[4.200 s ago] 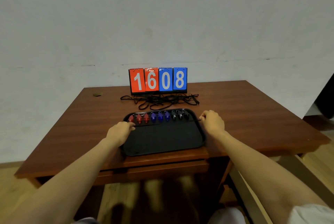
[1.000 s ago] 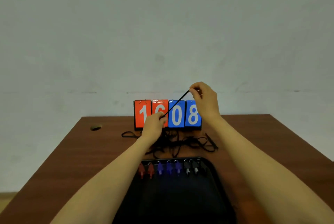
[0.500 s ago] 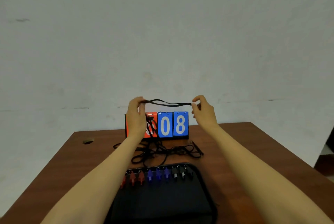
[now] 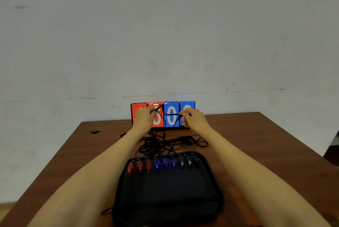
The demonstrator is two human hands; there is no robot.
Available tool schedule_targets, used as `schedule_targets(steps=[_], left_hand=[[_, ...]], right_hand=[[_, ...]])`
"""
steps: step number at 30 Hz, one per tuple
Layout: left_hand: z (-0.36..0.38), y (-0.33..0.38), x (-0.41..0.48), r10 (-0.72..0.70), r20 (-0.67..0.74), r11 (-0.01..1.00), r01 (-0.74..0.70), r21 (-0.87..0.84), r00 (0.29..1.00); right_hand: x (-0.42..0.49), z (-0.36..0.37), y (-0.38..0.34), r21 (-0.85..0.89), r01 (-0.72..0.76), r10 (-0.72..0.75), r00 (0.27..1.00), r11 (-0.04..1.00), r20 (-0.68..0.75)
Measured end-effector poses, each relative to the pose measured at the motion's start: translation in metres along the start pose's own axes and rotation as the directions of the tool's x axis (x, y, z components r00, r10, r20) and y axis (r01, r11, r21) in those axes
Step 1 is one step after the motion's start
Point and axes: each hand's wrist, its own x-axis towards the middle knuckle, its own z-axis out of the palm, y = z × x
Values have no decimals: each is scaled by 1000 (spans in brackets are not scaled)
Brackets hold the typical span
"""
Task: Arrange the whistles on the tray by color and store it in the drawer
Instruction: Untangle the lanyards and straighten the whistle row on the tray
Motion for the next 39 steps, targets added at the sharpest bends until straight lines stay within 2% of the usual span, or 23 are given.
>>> schedule_targets(steps=[2, 5, 10, 16, 22, 26, 28, 30, 32, 36, 39], left_hand=[[1, 4, 1, 58, 22, 997, -59, 47, 998], [3, 9, 0, 173, 73, 972, -182, 147, 982], [4, 17, 0, 371, 166, 900, -398, 179, 914], [1, 18, 5, 313, 144, 914, -339, 224, 939], [6, 23, 3, 291, 216, 904, -341, 257, 932], [5, 27, 2, 295, 186, 905, -337, 258, 937], [3, 18, 3, 228, 192, 921, -276, 274, 954], [0, 2, 3, 121, 216, 939, -183, 293, 969], [-2, -13, 1, 42, 223, 946, -111, 304, 974], [1, -29, -4, -3, 182, 937, -61, 344, 983], [3, -37, -5, -83, 154, 951, 31, 309, 985]], right_hand=[[-1, 6, -6, -35, 47, -45, 997, 998, 61], [0, 17, -12, -235, 187, -159, 978, 954, 134], [8, 25, -18, -439, 269, -254, 963, 857, 93], [12, 12, -25, -482, 242, -285, 958, 842, -18], [7, 8, -23, -637, 368, -411, 907, 677, 87], [10, 9, -20, -698, 354, -427, 901, 622, 76], [13, 2, -21, -668, 316, -400, 916, 673, 31], [19, -13, -22, -597, 248, -371, 925, 763, -89], [24, -28, -19, -567, 191, -355, 914, 802, -195], [27, -42, -8, -483, 87, -265, 912, 871, -313], [30, -46, -1, -398, 9, -169, 914, 917, -368]])
